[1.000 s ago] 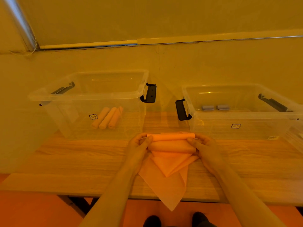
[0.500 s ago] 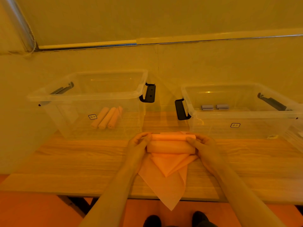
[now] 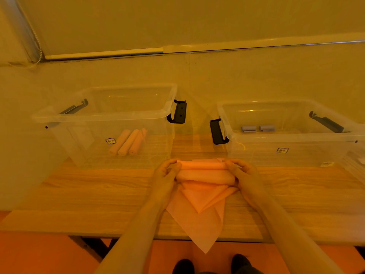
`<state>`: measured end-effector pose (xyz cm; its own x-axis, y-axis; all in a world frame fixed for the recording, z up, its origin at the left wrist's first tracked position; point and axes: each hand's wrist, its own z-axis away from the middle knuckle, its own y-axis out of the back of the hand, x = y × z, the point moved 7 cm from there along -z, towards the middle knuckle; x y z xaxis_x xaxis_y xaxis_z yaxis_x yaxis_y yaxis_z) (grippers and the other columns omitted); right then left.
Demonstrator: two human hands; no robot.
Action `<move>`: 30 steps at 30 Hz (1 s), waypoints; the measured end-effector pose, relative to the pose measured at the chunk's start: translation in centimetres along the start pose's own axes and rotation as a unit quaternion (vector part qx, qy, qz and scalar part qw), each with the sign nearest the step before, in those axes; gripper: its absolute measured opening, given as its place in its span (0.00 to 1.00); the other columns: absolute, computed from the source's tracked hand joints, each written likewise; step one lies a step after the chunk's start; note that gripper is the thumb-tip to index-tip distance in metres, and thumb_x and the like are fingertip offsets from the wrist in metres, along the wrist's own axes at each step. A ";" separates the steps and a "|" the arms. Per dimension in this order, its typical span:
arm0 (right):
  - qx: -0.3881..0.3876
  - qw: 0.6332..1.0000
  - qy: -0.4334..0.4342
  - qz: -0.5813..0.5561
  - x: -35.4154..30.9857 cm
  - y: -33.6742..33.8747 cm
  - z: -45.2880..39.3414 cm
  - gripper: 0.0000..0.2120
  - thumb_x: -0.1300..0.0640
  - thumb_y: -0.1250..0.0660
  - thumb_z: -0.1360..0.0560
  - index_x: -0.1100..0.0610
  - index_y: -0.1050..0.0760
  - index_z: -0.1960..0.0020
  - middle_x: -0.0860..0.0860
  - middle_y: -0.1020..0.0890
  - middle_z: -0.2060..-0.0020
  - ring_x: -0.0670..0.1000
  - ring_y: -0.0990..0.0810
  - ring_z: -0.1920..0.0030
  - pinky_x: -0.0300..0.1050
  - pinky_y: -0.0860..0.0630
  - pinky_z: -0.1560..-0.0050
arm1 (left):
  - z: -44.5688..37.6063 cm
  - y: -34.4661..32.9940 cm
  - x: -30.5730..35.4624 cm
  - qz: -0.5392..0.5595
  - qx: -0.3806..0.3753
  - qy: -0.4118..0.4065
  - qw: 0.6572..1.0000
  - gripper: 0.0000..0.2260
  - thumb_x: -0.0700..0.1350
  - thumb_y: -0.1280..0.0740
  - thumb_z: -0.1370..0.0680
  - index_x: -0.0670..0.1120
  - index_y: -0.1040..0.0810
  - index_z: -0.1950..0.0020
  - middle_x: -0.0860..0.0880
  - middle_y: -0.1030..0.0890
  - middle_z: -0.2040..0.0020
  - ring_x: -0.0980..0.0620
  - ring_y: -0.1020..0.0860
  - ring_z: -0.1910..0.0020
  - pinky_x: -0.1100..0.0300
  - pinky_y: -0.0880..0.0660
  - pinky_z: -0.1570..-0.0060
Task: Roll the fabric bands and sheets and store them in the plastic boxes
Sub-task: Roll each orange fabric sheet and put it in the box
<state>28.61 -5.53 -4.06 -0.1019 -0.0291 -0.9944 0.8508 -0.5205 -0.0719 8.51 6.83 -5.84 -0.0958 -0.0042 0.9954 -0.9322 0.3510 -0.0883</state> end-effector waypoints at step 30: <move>-0.019 1.000 -0.010 -0.011 0.9 0.0 -0.6 0.13 0.53 0.34 0.24 0.49 0.25 0.40 0.53 0.17 0.50 0.55 0.16 0.54 0.53 0.18 0.56 | 0.5 -0.2 0.4 0.042 0.012 0.032 0.999 0.07 0.50 0.30 0.25 0.54 0.19 0.48 0.45 0.20 0.45 0.45 0.20 0.48 0.51 0.22 0.56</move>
<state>28.85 -5.08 -5.03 -0.1313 -0.0347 -0.9907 0.8673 -0.4881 -0.0979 8.46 6.32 -5.43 -0.1514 0.0842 0.9849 -0.9301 0.3253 -0.1708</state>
